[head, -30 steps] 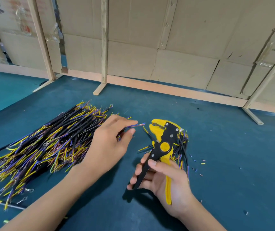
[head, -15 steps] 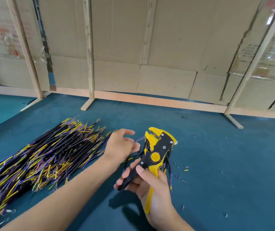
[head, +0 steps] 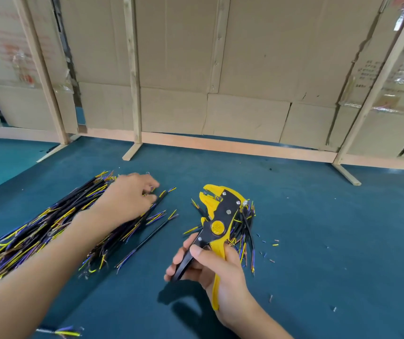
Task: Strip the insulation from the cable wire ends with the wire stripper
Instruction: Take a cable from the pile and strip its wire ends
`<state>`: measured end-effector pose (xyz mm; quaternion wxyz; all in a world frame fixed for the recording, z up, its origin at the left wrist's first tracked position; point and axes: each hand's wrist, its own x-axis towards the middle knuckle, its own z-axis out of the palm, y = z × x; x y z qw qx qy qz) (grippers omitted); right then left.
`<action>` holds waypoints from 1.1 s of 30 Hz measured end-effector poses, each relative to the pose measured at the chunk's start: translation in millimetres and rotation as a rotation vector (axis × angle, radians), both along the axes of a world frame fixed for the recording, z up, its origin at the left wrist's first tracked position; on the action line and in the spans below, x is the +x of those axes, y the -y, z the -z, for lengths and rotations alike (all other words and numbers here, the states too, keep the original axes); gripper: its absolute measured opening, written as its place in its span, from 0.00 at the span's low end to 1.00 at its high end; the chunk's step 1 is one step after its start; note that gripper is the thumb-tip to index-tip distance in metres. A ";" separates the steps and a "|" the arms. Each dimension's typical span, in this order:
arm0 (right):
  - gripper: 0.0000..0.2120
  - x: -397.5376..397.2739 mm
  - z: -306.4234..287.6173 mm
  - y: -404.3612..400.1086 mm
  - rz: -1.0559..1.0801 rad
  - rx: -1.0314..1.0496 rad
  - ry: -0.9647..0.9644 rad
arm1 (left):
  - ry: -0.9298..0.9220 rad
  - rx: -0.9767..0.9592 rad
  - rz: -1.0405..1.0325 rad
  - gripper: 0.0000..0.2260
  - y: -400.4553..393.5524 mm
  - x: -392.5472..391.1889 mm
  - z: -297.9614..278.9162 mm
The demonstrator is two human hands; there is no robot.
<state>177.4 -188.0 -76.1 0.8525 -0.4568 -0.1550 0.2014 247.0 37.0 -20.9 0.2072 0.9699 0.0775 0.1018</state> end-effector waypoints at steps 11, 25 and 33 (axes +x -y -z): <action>0.09 -0.2 0.4 -0.5 -0.010 -0.032 0.059 | -0.136 0.837 -0.232 0.15 12.9 -23.7 20.2; 0.12 0.9 0.5 -0.7 0.009 -0.033 0.009 | -0.094 0.277 0.152 0.07 43.9 -33.1 37.0; 0.10 6.8 0.7 -0.5 -0.004 -0.028 -0.022 | -0.053 -1.476 0.482 0.14 52.1 -33.7 33.9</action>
